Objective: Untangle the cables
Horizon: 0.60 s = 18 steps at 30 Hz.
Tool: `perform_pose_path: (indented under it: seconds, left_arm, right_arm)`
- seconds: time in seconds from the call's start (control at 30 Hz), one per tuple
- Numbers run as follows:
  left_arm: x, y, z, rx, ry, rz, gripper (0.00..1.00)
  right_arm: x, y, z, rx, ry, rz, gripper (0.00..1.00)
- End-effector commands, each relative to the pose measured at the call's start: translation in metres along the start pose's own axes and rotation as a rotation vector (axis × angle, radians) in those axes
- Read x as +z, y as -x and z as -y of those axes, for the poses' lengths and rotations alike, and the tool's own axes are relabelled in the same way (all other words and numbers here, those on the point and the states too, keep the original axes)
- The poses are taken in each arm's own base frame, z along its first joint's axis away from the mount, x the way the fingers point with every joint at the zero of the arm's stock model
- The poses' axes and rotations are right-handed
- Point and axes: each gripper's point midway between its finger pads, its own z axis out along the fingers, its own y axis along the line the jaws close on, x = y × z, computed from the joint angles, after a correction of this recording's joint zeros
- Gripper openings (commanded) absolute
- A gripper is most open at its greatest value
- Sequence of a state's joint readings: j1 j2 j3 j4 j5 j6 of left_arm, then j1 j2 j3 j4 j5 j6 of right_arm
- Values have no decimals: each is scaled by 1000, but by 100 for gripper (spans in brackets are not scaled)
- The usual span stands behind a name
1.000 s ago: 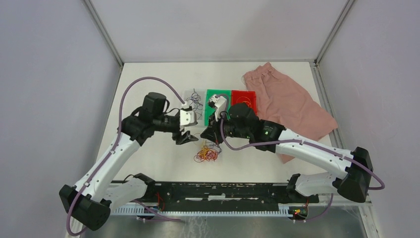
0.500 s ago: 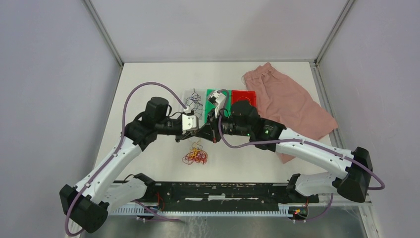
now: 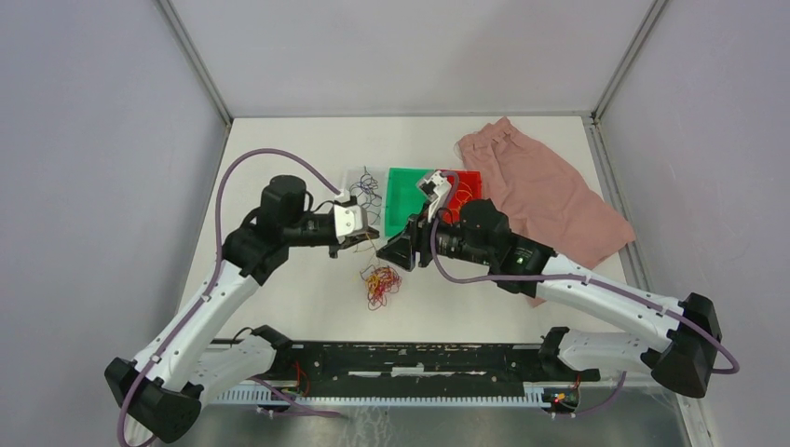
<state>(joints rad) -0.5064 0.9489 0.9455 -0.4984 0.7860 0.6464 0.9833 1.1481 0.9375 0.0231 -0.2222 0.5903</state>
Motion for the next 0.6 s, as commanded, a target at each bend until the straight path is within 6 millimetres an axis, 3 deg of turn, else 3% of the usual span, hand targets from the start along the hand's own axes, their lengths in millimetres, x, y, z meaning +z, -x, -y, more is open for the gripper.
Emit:
perform_pose_path:
  seconds: [0.0,0.2,0.37,0.57]
  left_arm:
    - [-11,53,-17,83,50,114,3]
    - [-18,74,-20,148,59,152,3]
    - [-23,96,-22,187,58,187,3]
    - [-25,118,-26,189,59,216,3]
  right_arm:
    - [-8,26,3,59,-3,114,56]
    - [-9,25,15,85,-23,123,60]
    - [4,19,6,78,49,78,64]
    - [19,16,9,84,65,71,64]
